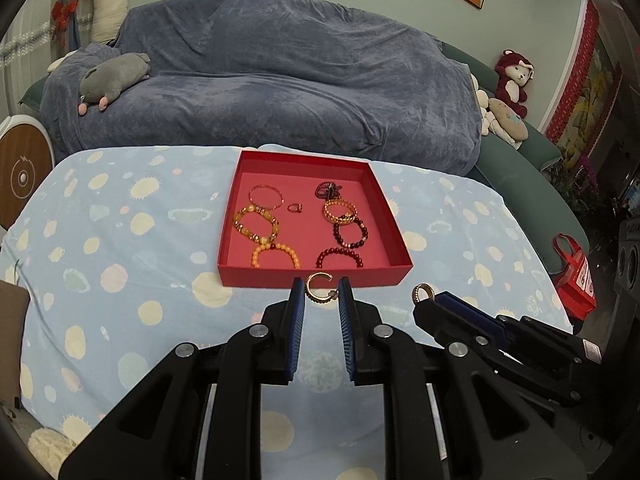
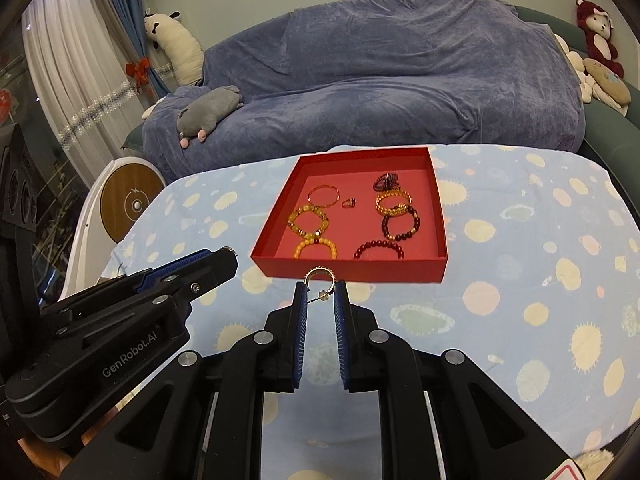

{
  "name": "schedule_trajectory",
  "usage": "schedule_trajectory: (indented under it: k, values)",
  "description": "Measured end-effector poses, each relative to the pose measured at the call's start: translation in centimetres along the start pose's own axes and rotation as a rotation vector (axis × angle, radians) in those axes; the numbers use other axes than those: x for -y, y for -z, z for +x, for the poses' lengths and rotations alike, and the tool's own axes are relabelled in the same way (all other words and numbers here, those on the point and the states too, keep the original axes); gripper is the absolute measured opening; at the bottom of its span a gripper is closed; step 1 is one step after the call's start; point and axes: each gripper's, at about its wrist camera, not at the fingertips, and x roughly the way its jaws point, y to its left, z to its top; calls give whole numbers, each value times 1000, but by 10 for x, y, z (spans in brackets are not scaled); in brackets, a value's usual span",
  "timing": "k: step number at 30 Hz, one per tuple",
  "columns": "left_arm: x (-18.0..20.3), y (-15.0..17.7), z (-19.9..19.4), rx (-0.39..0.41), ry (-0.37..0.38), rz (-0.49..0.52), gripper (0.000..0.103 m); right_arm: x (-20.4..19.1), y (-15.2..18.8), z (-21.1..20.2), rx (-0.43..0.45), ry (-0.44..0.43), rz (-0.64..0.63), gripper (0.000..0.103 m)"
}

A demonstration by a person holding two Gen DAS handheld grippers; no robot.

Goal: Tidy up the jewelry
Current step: 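Carry both hoop earrings over the red box and lower them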

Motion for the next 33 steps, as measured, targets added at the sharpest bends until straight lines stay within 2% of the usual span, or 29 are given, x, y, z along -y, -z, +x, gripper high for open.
schedule_trajectory:
  k: [7, 14, 25, 33]
  values:
    - [5, -42, 26, 21, 5, 17, 17, 11, -42, 21, 33, 17, -12, 13]
    - [-3, -72, 73, -5, -11, 19, 17, 22, -70, 61, 15, 39, -21, 13]
    - [-20, -88, 156, -88, -50, 10, 17, 47, -88, 138, -55, 68, -4, 13]
    - [-34, -89, 197, -129, -70, -1, 17, 58, -92, 179, -98, 75, 12, 13]
